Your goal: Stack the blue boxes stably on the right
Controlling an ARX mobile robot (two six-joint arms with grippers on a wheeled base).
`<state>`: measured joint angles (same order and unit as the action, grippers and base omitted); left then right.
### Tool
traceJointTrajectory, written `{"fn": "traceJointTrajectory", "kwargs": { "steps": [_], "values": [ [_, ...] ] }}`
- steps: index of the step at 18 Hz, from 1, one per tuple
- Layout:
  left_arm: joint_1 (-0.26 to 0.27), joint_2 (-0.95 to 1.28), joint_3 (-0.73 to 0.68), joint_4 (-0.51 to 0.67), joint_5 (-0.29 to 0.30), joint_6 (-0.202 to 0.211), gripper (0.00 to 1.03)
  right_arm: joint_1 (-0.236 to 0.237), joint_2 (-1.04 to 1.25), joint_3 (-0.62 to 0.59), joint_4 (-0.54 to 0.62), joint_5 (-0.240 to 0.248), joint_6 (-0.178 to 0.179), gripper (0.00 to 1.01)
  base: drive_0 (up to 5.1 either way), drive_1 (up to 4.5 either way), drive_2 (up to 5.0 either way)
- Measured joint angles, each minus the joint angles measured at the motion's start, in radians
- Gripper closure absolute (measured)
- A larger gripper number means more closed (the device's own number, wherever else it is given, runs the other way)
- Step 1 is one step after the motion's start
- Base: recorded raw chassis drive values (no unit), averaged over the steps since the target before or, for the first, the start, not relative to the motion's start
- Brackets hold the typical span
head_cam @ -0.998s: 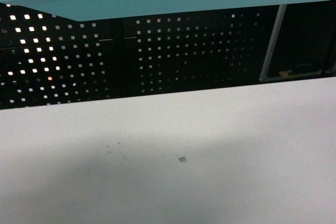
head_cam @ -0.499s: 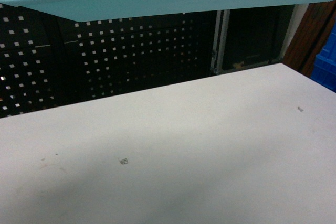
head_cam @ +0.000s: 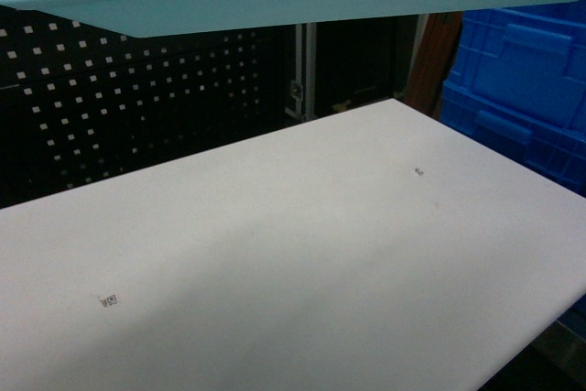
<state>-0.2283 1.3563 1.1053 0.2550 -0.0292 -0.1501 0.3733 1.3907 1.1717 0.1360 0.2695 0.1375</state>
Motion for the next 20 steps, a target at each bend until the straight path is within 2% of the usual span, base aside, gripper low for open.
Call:
{"fn": "traceJointTrajectory", "kwargs": {
  "steps": [18,20],
  "values": [
    [0.0,0.0,0.0,0.0,0.0,0.0,1.01,0.0,0.0,0.0,0.0,0.0,0.0,0.93,-1.7,-1.67,-1.7],
    [0.0,0.0,0.0,0.0,0.0,0.0,1.01,0.0,0.0,0.0,0.0,0.0,0.0,0.93,3.2,-4.0,-4.0]
  ]
}}
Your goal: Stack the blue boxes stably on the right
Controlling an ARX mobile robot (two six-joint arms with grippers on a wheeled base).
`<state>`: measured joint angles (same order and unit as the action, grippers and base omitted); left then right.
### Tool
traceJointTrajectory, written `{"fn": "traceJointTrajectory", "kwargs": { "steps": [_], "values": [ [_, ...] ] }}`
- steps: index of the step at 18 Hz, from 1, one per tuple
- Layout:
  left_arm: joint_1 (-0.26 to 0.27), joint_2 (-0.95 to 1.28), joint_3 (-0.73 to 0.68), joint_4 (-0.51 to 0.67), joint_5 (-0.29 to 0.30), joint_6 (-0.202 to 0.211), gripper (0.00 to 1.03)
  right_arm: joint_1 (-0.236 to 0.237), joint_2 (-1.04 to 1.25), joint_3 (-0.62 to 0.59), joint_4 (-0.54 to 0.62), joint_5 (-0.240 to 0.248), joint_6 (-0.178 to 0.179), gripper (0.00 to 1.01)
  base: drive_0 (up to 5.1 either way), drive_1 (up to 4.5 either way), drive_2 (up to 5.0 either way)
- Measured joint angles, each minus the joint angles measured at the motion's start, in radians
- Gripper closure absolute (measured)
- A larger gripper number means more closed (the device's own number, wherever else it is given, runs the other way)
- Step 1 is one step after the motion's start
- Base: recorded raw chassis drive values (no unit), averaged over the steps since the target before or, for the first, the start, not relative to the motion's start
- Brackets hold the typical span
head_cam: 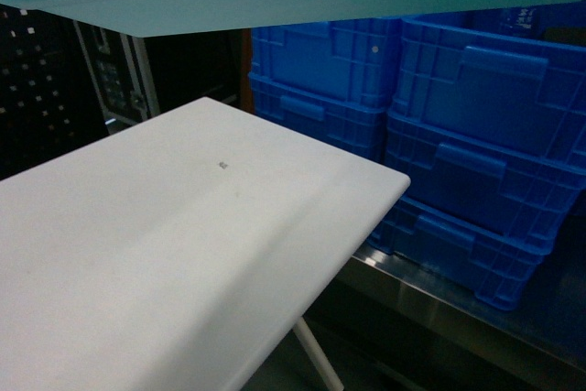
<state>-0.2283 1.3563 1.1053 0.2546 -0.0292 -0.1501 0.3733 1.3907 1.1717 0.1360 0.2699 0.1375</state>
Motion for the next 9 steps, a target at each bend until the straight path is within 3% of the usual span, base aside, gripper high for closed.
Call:
{"fn": "traceJointTrajectory", "kwargs": {
  "steps": [6,9],
  "values": [
    [0.003,-0.001,-0.001,0.0,0.0,0.0,1.01,0.006,0.0,0.0,0.001,0.003,0.0,0.93,2.7,-4.14,-4.1],
    [0.002,-0.002,-0.001,0.002,0.0,0.0,1.01,0.005,0.0,0.0,0.002,0.003,0.0,0.93,2.8,-2.69,-4.7]
  ]
}}
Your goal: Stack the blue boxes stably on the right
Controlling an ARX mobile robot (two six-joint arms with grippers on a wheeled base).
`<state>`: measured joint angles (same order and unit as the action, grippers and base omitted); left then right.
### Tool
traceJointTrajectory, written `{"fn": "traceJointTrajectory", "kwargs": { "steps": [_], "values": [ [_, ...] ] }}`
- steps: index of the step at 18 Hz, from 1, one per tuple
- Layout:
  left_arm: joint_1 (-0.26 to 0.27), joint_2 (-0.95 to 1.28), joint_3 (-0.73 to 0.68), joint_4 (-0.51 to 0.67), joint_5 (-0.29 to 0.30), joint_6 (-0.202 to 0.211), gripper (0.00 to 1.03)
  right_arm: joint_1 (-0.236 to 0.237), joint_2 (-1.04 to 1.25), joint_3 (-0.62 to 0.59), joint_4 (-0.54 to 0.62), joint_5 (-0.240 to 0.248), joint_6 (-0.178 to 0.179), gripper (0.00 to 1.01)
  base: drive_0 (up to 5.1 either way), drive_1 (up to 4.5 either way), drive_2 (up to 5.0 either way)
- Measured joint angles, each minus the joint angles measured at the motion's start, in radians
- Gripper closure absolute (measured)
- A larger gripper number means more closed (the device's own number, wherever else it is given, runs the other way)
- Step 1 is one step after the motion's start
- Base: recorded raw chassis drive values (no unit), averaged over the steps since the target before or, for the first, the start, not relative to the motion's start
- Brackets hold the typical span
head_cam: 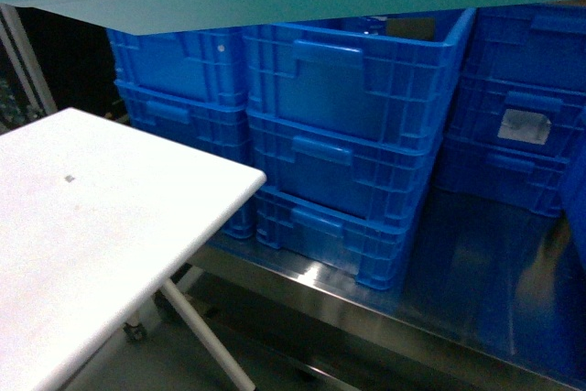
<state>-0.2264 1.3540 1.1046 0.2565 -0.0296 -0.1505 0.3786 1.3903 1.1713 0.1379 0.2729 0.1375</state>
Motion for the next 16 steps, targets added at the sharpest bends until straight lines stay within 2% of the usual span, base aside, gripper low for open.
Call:
{"fn": "traceJointTrajectory", "kwargs": {
  "steps": [16],
  "values": [
    [-0.001,0.001,0.0,-0.002,0.001,0.0,1.01,-0.005,0.0,-0.001,-0.002,-0.005,0.0,0.93,-1.6,-1.58,-1.6]
  ]
}}
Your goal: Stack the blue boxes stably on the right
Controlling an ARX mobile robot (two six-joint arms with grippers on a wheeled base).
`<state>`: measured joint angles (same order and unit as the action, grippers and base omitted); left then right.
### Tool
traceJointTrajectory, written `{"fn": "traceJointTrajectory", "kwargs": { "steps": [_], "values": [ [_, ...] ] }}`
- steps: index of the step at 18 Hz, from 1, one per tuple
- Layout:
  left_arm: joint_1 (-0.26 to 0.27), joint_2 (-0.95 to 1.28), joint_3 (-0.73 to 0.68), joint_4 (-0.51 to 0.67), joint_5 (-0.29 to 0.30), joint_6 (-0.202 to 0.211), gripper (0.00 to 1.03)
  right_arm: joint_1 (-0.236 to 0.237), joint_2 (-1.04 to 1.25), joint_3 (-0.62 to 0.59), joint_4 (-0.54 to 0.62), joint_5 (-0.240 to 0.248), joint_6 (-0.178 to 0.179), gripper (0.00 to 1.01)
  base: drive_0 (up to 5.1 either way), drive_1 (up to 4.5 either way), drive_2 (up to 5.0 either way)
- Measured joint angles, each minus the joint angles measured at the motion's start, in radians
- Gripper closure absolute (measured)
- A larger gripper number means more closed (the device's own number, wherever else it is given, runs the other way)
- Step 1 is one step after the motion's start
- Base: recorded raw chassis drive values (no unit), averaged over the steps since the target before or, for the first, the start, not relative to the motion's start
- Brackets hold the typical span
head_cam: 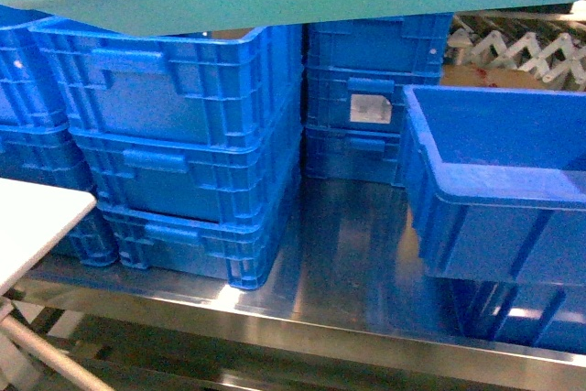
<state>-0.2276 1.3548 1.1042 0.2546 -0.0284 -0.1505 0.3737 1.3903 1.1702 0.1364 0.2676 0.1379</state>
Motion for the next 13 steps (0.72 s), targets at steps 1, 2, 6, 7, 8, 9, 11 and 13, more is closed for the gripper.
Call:
{"fn": "traceJointTrajectory", "kwargs": {
  "steps": [1,2,6,7,8,9,11,13],
  "values": [
    [0.0,0.0,0.0,0.0,0.0,0.0,1.01,0.0,0.0,0.0,0.0,0.0,0.0,0.93,-1.5,-1.49,-1.5],
    [0.0,0.0,0.0,0.001,0.0,0.0,1.01,0.0,0.0,0.0,0.0,0.0,0.0,0.93,-1.5,-1.49,-1.5],
    [0.005,-0.003,-0.001,0.0,0.0,0.0,1.01,0.01,0.0,0.0,0.003,0.005,0.002,0.93,3.3,-4.16,-4.2],
    [0.003,-0.003,-0.001,0.0,0.0,0.0,1.01,0.006,0.0,0.0,0.003,0.004,0.002,0.93,2.4,-4.28,-4.3],
    [0.002,-0.003,-0.001,0.0,0.0,0.0,1.01,0.006,0.0,0.0,0.002,0.005,0.002,0.93,2.4,-4.28,-4.3],
    [0.002,-0.003,-0.001,0.0,-0.001,0.0,1.01,0.006,0.0,0.0,0.002,0.005,0.002,0.93,2.4,-4.28,-4.3],
    [0.001,-0.003,-0.001,0.001,-0.001,0.0,1.01,0.005,0.0,0.0,0.003,0.005,0.002,0.93,2.2,-1.55,-4.9],
    [0.0,-0.001,-0.001,0.002,0.0,0.0,1.01,0.004,0.0,0.0,0.0,0.005,0.001,0.93,-0.7,-0.68,-0.7]
  ]
}}
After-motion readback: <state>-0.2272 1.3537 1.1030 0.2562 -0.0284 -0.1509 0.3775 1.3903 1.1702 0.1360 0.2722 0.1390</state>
